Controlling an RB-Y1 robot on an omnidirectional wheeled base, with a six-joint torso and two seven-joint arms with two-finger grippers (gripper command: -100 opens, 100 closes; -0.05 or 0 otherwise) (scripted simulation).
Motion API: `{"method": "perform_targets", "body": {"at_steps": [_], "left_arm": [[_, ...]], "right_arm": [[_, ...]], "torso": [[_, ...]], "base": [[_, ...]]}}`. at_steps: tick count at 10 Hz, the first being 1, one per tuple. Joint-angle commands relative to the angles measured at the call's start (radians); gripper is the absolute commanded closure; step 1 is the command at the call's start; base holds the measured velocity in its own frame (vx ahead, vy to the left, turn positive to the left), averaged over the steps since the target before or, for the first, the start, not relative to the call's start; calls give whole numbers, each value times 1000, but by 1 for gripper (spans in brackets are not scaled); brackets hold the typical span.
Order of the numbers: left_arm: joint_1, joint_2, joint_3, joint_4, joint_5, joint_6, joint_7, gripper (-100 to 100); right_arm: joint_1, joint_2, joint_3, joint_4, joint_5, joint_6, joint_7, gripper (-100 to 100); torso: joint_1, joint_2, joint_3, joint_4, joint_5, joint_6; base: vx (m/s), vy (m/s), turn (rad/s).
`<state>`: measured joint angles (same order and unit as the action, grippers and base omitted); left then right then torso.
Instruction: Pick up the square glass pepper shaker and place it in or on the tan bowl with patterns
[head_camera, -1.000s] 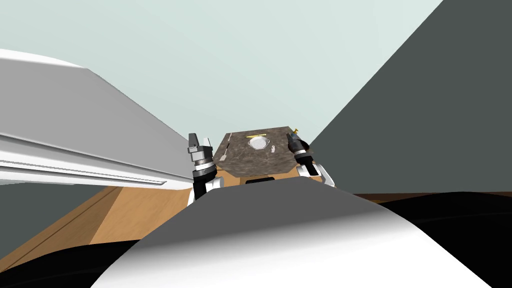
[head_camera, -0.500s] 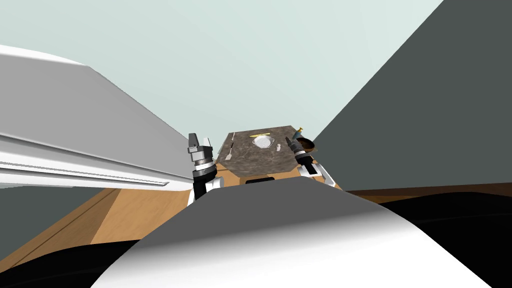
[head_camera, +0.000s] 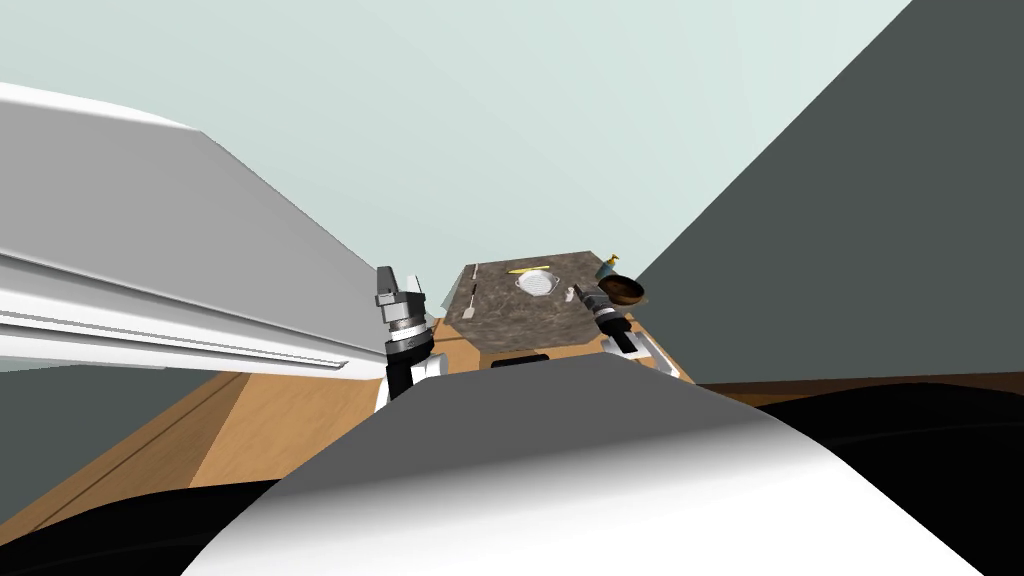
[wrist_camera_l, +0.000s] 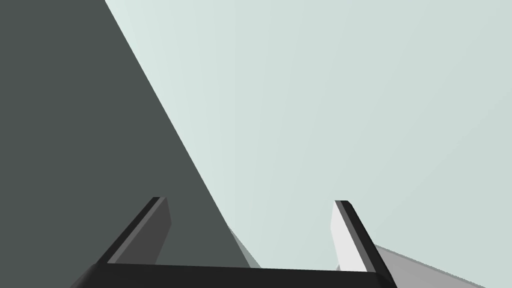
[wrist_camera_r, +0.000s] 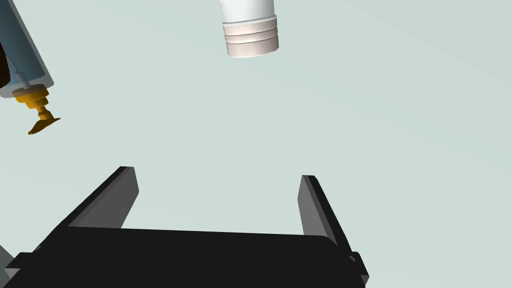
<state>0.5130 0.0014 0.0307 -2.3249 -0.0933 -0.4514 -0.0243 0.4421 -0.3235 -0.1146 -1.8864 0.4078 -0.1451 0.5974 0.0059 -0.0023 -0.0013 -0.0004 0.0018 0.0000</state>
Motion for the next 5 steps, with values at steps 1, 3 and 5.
{"method": "perform_targets", "body": {"at_steps": [1,3,5], "left_arm": [[0,0,0,0,0,0,0,0],[0,0,0,0,0,0,0,0],[0,0,0,0,0,0,0,0]], "right_arm": [[-5,-9,-5,32,32,6,22,-100],[5,-18,-14,61,70,6,47,-100],[17,-28,-24,90,110,5,71,-100]], "torso": [[0,0,0,0,0,0],[-2,-1,0,0,0,0],[-2,-1,0,0,-1,0]], "base": [[38,68,39],[32,65,52],[28,65,60]]}}
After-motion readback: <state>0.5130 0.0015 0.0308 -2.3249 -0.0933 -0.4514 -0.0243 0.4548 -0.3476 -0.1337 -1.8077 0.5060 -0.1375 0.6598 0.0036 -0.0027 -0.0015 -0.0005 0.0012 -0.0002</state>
